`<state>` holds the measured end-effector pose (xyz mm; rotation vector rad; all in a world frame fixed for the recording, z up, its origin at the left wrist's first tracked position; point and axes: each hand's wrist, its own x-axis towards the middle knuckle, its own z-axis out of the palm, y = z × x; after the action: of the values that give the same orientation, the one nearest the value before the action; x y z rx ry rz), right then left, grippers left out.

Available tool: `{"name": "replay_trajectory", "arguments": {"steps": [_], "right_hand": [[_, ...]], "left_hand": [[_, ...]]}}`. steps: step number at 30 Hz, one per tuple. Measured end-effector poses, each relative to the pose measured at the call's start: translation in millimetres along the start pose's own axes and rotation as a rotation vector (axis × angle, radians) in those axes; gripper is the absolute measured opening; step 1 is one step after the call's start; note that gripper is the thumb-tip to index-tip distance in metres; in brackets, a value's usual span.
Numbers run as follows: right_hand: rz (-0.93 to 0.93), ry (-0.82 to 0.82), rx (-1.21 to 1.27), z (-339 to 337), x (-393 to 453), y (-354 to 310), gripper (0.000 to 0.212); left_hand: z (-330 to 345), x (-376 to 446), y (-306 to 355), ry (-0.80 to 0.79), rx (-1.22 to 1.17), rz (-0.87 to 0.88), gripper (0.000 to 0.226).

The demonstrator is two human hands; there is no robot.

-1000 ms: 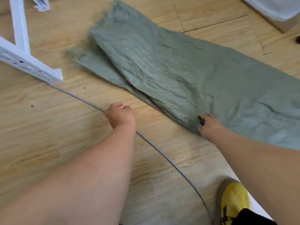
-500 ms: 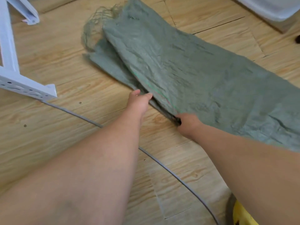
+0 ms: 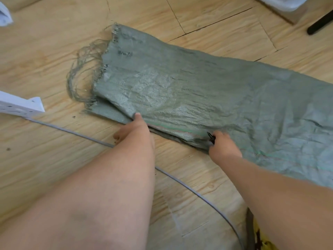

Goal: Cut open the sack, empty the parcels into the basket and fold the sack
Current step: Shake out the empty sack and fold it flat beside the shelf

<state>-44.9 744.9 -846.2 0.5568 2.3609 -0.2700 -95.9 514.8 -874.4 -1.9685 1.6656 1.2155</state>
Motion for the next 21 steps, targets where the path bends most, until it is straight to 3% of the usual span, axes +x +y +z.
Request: {"name": "replay_trajectory", "arguments": {"steps": [2, 3, 5, 7, 10, 12, 18, 21], "right_hand": [[0.059, 0.064, 0.070, 2, -6, 7, 0.056], [0.082, 0.067, 0.104, 3, -9, 11, 0.063], [0.097, -0.008, 0.173, 4, -12, 16, 0.074], [0.047, -0.089, 0.180, 4, -7, 7, 0.077], [-0.160, -0.171, 0.222, -7, 1, -39, 0.069], [-0.287, -0.258, 0.330, -15, -2, -79, 0.065], [-0.369, -0.286, 0.529, -9, -24, -111, 0.071], [-0.329, -0.345, 0.519, -7, -29, -103, 0.070]], "left_hand": [[7, -10, 6, -0.113, -0.189, -0.010, 0.099], [11, -11, 10, -0.212, -0.247, -0.024, 0.093], [7, -21, 21, -0.361, -0.280, 0.004, 0.058], [0, -23, 33, -0.303, -0.277, 0.071, 0.036], [-22, -25, 62, -0.058, -0.296, 0.373, 0.030], [-37, -39, 88, 0.015, -0.240, 0.617, 0.032], [-44, -128, 135, 0.089, 0.284, 1.282, 0.033], [-29, -162, 124, -0.075, 0.489, 1.520, 0.043]]}}
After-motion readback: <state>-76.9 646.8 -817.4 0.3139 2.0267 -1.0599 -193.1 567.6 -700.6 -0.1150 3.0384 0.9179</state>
